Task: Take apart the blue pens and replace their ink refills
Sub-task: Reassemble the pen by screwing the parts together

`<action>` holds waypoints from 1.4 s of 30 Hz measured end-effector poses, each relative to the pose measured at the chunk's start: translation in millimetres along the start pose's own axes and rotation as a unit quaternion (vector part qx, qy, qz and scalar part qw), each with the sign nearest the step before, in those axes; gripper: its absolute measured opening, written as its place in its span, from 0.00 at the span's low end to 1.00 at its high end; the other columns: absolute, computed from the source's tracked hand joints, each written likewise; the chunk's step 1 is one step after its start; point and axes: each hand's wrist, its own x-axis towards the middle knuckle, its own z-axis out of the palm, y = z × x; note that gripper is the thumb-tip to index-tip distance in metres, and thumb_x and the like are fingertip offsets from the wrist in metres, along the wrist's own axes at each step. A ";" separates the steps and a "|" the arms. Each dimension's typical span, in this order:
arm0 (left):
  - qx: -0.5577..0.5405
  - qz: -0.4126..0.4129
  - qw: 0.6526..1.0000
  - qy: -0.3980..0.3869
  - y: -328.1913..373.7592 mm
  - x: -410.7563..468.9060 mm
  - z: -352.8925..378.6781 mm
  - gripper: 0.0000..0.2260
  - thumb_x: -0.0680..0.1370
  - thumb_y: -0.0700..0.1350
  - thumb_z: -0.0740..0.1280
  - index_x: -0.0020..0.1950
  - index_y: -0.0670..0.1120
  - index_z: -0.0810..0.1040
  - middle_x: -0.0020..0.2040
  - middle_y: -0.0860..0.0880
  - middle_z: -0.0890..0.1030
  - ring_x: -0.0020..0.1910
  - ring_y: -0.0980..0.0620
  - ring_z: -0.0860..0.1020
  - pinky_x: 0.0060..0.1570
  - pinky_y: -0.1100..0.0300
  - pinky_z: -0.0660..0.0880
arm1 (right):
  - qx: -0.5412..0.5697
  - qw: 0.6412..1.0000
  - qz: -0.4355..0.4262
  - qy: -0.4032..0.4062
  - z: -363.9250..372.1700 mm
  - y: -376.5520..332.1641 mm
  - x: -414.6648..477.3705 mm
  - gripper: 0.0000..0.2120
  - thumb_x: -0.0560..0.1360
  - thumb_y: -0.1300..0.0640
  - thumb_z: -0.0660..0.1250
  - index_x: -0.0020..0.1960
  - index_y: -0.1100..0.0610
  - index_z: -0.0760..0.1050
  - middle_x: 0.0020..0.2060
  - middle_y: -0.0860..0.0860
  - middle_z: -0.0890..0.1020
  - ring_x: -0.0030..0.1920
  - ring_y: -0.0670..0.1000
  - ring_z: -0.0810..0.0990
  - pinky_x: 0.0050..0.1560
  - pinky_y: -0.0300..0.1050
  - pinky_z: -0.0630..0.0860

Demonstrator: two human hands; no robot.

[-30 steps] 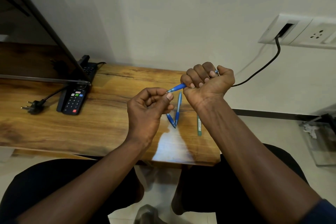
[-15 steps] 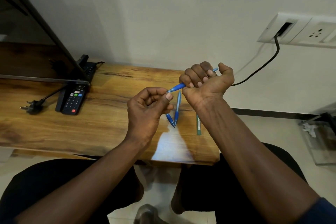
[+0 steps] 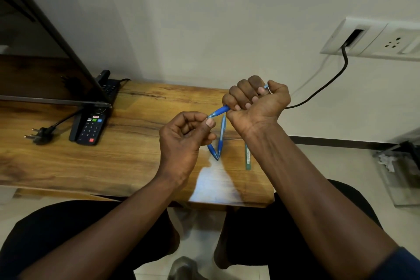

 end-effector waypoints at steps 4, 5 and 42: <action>-0.002 0.001 1.000 -0.002 0.6 0.3 -0.1 0.04 0.78 0.37 0.74 0.51 0.42 0.83 0.45 0.42 0.87 0.36 0.52 0.85 0.40 0.61 0.81 | 0.011 1.000 -0.003 0.009 -0.3 0.3 -0.4 0.17 0.76 0.49 0.50 0.30 0.52 0.58 0.21 0.46 0.57 0.21 0.47 0.53 0.27 0.39 0.52; -0.002 0.001 1.000 -0.002 0.5 0.3 0.2 0.04 0.78 0.37 0.74 0.51 0.42 0.83 0.45 0.43 0.87 0.36 0.52 0.85 0.40 0.61 0.81 | 0.014 1.000 0.002 0.008 -0.6 0.5 -0.6 0.18 0.76 0.47 0.50 0.29 0.52 0.59 0.21 0.46 0.57 0.21 0.47 0.53 0.27 0.39 0.52; 0.011 0.033 0.999 0.002 -0.4 -0.1 0.2 0.05 0.76 0.36 0.76 0.49 0.42 0.83 0.43 0.45 0.85 0.38 0.50 0.85 0.40 0.61 0.82 | 0.002 0.998 -0.018 0.067 5.0 0.9 -2.7 0.16 0.76 0.54 0.48 0.29 0.52 0.58 0.21 0.46 0.55 0.21 0.47 0.53 0.25 0.36 0.53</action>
